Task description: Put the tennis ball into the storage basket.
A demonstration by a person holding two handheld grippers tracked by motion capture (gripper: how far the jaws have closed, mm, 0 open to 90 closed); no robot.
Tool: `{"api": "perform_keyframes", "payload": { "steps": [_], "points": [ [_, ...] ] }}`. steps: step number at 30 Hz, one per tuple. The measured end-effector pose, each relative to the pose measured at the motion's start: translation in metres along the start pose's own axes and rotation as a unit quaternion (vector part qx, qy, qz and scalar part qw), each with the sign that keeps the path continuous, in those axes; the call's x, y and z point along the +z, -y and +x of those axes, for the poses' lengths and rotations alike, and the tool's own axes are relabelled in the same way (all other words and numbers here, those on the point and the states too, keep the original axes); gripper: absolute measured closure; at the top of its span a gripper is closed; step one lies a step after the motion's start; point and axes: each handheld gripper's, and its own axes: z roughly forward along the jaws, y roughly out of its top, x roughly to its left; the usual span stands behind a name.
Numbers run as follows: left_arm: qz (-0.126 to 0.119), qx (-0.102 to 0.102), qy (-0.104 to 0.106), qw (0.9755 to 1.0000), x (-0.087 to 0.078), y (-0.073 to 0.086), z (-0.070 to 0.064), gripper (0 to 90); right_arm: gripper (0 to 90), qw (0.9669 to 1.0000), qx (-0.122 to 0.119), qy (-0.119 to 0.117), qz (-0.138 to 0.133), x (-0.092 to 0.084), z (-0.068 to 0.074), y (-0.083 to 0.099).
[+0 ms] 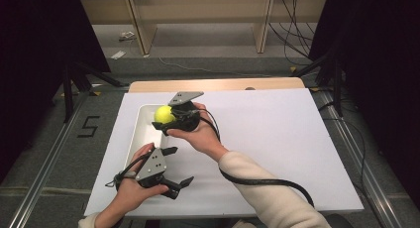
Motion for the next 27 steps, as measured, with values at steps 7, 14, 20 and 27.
{"api": "perform_keyframes", "payload": {
  "steps": [7,14,20,27],
  "points": [
    [0.000,0.000,0.001,1.0000,0.000,0.000,0.000,0.4,26.2,1.0000,0.000,-0.002,0.001,0.001,0.000,-0.002],
    [0.000,0.001,0.000,1.0000,0.000,0.000,0.000,0.4,26.2,1.0000,-0.001,-0.005,0.004,0.005,0.001,-0.003],
    [-0.001,-0.001,0.001,1.0000,0.000,0.000,0.000,0.4,26.2,0.9999,0.000,-0.009,0.005,0.009,0.002,-0.003],
    [0.000,0.000,0.001,1.0000,0.000,0.000,0.000,0.4,26.2,0.9999,-0.001,-0.013,0.007,0.013,0.004,-0.004]
  ]
}}
